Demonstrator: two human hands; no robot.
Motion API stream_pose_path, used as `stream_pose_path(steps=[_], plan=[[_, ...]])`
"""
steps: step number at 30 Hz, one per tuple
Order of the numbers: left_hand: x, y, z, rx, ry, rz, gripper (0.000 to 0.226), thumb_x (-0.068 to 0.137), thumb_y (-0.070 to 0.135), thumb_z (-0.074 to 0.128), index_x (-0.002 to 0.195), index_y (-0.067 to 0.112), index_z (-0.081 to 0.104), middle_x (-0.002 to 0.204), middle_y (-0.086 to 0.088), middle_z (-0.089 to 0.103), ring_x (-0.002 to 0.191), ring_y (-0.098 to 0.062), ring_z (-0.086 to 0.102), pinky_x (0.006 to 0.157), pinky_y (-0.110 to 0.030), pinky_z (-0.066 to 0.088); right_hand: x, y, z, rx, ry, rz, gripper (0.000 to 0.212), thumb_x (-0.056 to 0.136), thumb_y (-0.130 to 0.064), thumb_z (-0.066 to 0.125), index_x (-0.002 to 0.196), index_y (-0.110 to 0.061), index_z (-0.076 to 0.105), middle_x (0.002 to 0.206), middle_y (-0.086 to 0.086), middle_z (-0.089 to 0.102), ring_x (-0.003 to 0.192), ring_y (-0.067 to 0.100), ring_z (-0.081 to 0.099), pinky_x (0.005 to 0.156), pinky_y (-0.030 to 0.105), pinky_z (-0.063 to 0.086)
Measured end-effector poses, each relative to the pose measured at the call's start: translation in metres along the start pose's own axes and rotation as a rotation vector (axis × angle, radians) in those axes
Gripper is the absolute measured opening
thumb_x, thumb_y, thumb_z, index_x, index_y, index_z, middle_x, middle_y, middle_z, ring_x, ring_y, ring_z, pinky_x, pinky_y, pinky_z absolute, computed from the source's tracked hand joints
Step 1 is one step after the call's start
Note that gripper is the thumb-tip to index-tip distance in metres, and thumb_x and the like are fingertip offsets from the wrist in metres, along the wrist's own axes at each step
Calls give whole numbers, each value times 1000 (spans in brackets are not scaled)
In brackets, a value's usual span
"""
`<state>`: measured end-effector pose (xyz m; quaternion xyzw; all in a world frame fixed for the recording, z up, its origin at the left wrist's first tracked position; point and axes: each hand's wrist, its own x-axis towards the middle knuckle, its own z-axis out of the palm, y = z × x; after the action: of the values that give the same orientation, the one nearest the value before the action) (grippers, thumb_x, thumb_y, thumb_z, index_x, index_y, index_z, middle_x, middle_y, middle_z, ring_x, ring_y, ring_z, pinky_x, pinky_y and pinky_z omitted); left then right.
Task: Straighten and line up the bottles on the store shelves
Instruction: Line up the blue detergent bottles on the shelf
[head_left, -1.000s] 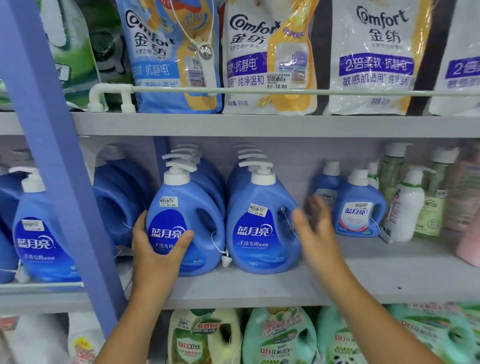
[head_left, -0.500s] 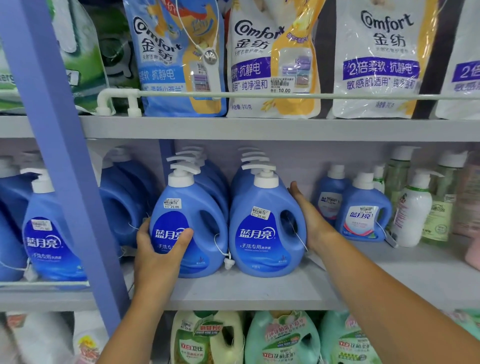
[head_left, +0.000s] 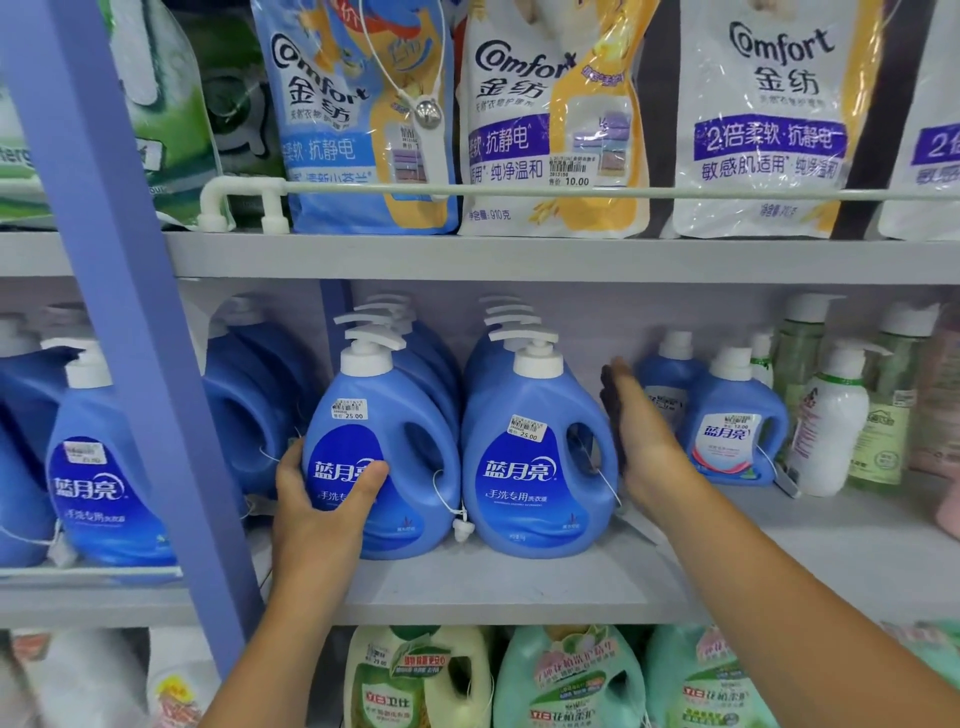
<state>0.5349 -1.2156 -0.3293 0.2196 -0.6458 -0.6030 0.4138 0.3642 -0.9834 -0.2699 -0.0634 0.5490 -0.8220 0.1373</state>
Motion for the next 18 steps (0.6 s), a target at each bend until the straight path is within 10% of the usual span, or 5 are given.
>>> stream_pose_path(steps=[4, 9, 15, 18], plan=[[0, 0, 0, -23, -6, -7, 76, 83, 37, 81, 147, 35, 38, 126, 11, 58, 103, -4, 60, 71, -17, 46, -7, 22, 5, -114, 46, -128, 37, 103, -45, 51, 77, -24, 67, 61, -9, 71, 69, 12, 68, 59, 23, 51], [4, 1, -4, -21, 0, -23, 74, 82, 40, 82, 142, 40, 39, 124, 14, 59, 107, -5, 61, 79, -23, 48, -3, 33, 11, -158, 104, -168, 41, 97, -56, 53, 83, -25, 75, 89, -1, 79, 89, 21, 74, 87, 39, 56], [3, 1, -6, 25, -26, -12, 81, 81, 46, 80, 148, 38, 34, 129, 12, 57, 112, -13, 60, 84, -28, 49, -15, 37, 3, -199, 91, -204, 34, 103, -43, 49, 81, -25, 67, 75, -11, 74, 79, 9, 70, 67, 23, 51], [2, 2, -6, 40, -40, -4, 80, 82, 43, 80, 147, 37, 33, 125, 13, 56, 105, -8, 59, 74, -21, 47, -27, 43, 4, -387, 103, -312, 45, 99, -60, 48, 131, -31, 62, 122, -16, 66, 113, 6, 63, 86, 20, 51]])
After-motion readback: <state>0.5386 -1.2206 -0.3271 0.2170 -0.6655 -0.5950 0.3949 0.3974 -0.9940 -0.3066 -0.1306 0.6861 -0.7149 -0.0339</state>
